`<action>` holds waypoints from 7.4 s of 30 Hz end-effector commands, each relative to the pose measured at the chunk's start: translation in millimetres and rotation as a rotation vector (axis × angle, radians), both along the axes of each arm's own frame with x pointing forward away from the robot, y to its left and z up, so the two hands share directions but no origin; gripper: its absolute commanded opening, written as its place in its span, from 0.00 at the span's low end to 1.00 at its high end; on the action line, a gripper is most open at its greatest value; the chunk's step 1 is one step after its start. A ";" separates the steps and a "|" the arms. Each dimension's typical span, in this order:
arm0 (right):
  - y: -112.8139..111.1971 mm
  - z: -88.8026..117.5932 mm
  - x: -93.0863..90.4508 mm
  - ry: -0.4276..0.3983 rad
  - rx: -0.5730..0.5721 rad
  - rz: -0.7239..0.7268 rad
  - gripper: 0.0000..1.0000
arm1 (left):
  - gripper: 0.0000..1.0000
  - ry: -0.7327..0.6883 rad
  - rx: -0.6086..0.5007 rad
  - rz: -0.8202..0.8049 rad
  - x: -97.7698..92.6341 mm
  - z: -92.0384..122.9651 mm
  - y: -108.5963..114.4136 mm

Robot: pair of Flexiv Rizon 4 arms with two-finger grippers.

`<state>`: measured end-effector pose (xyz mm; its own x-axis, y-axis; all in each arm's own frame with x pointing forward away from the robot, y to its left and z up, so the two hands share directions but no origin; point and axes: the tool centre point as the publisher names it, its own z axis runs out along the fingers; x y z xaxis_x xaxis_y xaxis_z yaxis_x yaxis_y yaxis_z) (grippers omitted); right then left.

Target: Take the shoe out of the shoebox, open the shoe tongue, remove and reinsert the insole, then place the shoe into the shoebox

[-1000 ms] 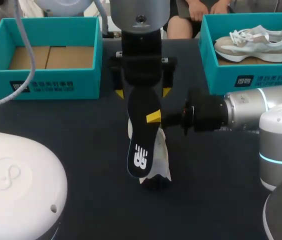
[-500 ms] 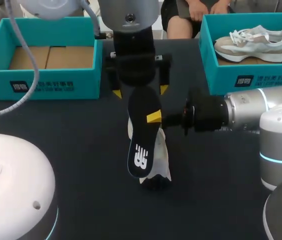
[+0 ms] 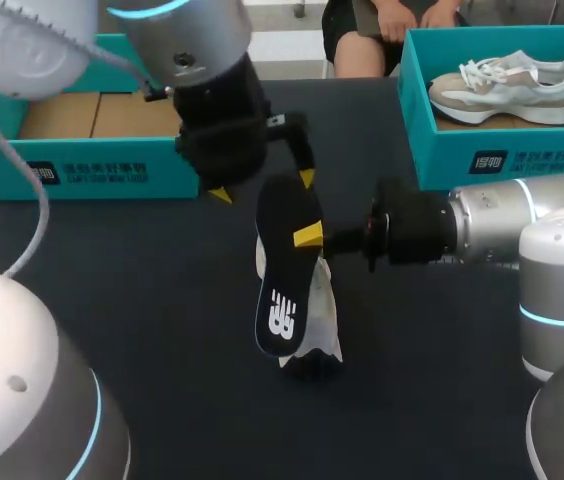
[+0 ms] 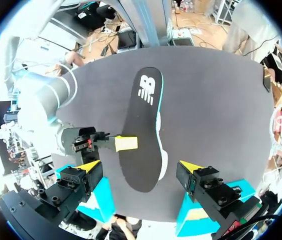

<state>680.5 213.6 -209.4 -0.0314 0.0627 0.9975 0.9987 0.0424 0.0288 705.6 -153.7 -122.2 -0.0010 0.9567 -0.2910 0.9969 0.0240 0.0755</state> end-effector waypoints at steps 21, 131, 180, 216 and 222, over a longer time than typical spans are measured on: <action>3.9 1.9 1.2 0.000 0.006 -0.003 0.00 | 1.00 -0.061 -0.761 0.047 3.1 -20.6 50.3; -18.8 54.6 -5.0 -0.988 -0.277 0.145 1.00 | 0.00 0.395 -1.174 0.303 -23.3 -73.2 1.6; -54.5 0.6 -0.2 -1.639 -0.483 0.520 1.00 | 0.00 0.424 -1.167 0.318 -25.0 -73.6 1.2; -52.9 -44.9 8.0 -1.651 -0.740 0.777 1.00 | 0.00 0.648 -1.157 0.291 -94.0 -95.5 20.0; -52.9 -44.9 8.0 -1.651 -0.740 0.777 1.00 | 0.00 0.648 -1.157 0.291 -94.0 -95.5 20.0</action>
